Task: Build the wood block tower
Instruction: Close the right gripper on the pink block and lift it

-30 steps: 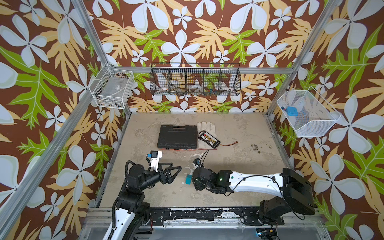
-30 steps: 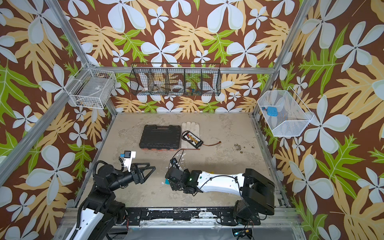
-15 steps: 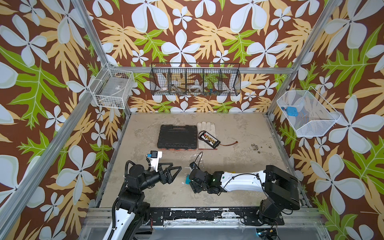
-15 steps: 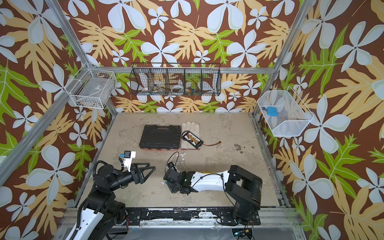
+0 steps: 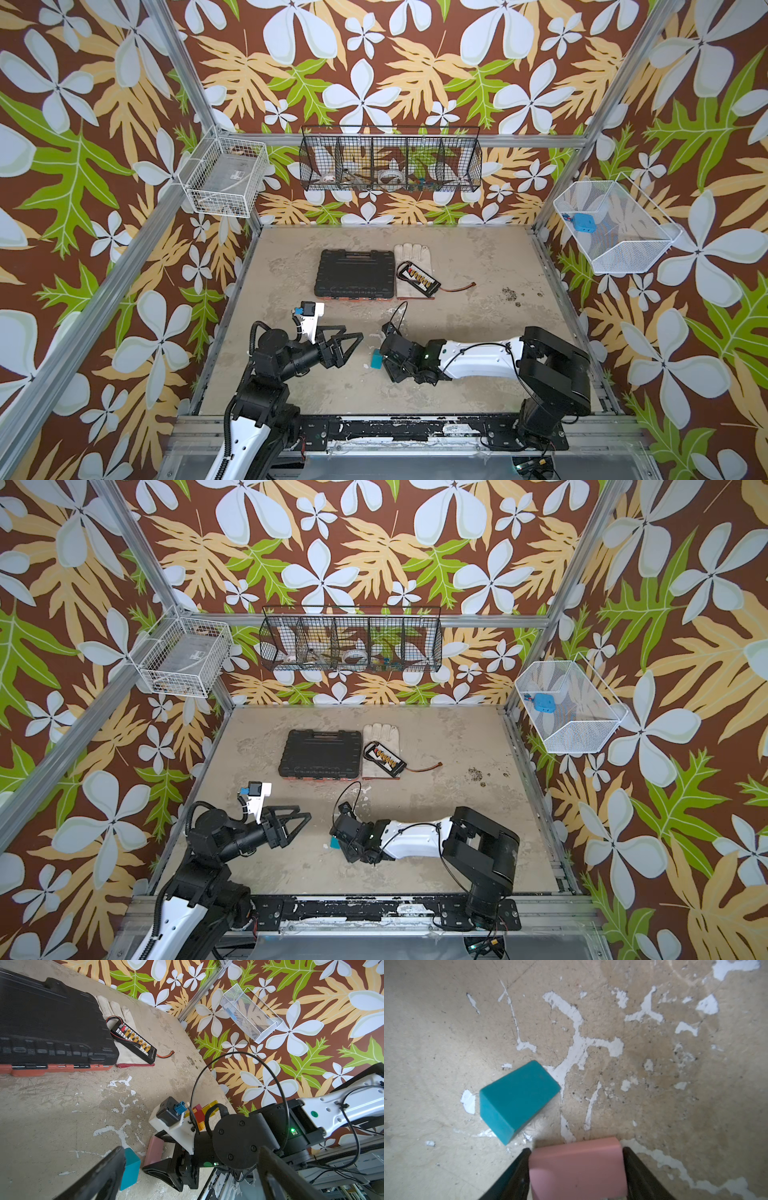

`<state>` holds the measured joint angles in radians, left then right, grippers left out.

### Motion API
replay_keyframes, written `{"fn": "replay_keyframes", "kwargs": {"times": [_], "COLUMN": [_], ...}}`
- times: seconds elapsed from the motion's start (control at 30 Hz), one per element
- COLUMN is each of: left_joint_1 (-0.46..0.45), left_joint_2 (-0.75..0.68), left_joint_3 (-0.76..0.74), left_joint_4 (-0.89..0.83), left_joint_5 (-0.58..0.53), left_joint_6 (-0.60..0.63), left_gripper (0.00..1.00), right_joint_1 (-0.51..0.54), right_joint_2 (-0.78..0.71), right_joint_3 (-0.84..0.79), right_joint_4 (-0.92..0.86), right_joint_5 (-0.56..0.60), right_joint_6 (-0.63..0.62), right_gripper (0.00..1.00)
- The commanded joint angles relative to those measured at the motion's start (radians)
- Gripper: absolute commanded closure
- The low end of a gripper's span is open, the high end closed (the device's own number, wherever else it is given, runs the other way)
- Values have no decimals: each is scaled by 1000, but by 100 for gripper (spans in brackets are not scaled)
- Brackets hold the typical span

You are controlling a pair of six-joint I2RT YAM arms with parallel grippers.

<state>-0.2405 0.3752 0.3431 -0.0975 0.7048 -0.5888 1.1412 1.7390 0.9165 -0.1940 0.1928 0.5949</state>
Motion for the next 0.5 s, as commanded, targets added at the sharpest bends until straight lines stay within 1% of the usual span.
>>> {"fn": "replay_keyframes", "kwargs": {"times": [0.0, 0.17, 0.37, 0.47], "left_joint_1": [1, 1, 1, 1], "left_joint_2": [0, 4, 9, 9], "left_joint_3": [1, 0, -3, -3], "left_joint_4": [19, 21, 28, 30], "left_joint_5": [10, 14, 25, 27], "left_joint_6": [-6, -5, -9, -9], "left_gripper": [0, 0, 0, 0], "right_joint_1": [2, 5, 13, 14], "right_joint_2": [-7, -20, -106, -159], "right_joint_3": [-3, 1, -5, -9], "right_joint_4": [-20, -29, -60, -83], "right_joint_5": [-12, -5, 24, 41], "right_joint_6": [9, 14, 26, 32], "right_gripper": [37, 45, 51, 57]}}
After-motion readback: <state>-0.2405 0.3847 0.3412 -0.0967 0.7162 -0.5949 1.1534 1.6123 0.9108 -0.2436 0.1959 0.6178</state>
